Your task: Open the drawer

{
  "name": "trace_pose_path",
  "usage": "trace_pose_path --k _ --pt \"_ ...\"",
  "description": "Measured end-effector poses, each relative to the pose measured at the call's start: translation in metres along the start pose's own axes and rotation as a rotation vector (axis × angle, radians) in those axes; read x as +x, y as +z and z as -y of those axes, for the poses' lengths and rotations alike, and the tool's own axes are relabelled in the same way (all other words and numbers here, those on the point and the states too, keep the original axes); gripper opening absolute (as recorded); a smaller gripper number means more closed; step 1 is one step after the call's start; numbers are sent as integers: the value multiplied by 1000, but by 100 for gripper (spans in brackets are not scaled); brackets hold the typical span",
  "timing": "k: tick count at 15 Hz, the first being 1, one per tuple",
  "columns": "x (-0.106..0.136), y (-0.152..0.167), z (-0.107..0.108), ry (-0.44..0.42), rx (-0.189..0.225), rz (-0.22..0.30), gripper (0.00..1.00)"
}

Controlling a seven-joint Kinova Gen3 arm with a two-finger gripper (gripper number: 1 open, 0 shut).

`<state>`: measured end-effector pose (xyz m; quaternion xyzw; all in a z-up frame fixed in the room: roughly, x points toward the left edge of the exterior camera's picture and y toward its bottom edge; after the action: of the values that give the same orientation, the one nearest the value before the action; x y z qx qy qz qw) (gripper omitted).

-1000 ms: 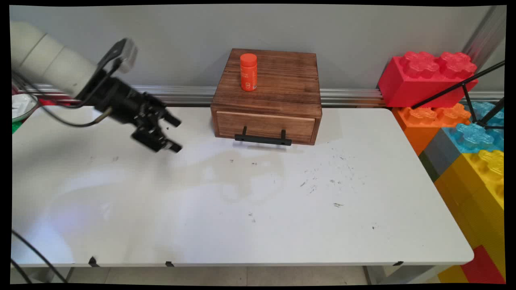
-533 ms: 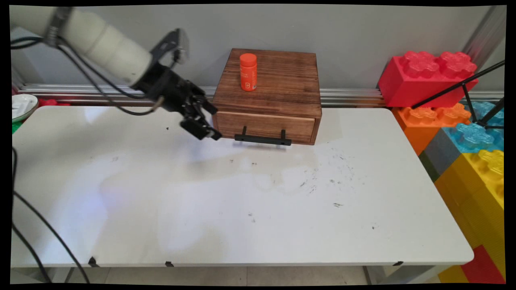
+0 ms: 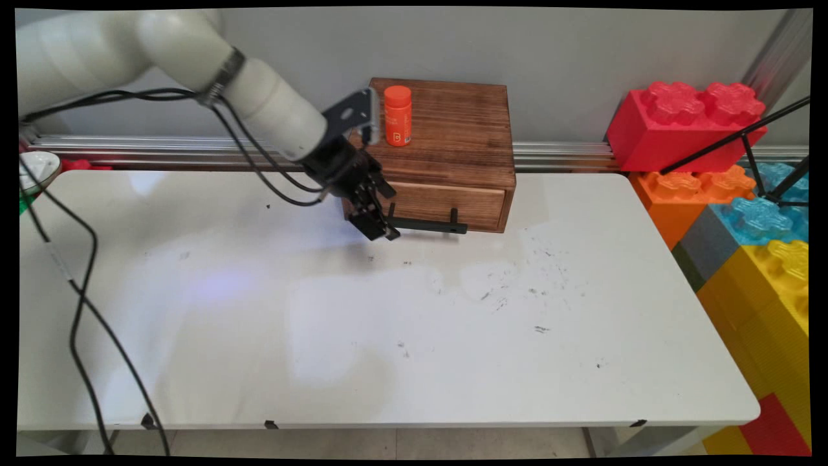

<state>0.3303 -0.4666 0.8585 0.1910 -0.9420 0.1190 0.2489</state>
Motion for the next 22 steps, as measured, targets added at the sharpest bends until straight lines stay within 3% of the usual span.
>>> trace_pose_path --k 8,22 --pt "9 71 17 117 -14 43 100" --pt "8 124 22 176 -26 77 100"
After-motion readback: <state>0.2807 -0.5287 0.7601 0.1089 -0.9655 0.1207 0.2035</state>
